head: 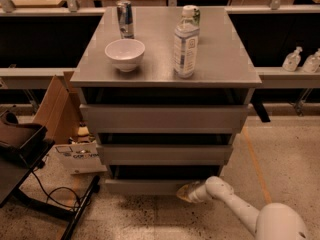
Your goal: Close bottom drawer
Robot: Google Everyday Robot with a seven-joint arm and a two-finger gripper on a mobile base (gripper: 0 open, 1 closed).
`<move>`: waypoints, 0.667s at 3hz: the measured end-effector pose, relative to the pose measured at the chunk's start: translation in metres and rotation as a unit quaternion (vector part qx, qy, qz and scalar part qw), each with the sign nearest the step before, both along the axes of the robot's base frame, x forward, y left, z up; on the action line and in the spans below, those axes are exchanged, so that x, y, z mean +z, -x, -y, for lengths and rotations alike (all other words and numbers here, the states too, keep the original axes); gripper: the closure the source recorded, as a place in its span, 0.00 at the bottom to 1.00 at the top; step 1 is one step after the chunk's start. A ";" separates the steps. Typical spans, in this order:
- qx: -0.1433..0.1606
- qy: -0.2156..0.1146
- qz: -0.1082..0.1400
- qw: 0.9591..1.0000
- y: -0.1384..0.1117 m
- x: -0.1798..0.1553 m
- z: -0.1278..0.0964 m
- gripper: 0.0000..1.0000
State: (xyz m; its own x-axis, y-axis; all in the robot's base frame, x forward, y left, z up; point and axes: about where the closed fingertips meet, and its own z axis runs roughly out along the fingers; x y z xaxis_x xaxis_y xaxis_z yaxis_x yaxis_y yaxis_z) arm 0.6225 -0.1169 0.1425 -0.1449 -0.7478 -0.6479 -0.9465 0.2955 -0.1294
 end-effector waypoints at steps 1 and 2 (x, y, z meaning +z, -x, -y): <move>-0.001 0.000 0.001 1.000 0.001 0.001 0.001 1.00; -0.033 0.007 0.008 0.999 -0.041 0.009 0.026 1.00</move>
Offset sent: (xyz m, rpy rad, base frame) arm 0.1242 -0.0793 0.0281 -0.0454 -0.0473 -0.1829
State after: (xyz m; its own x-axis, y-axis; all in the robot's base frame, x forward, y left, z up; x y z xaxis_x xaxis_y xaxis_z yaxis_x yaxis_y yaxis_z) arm 0.6634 -0.1434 0.1516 -0.1837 -0.7462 -0.6399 -0.9227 0.3554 -0.1496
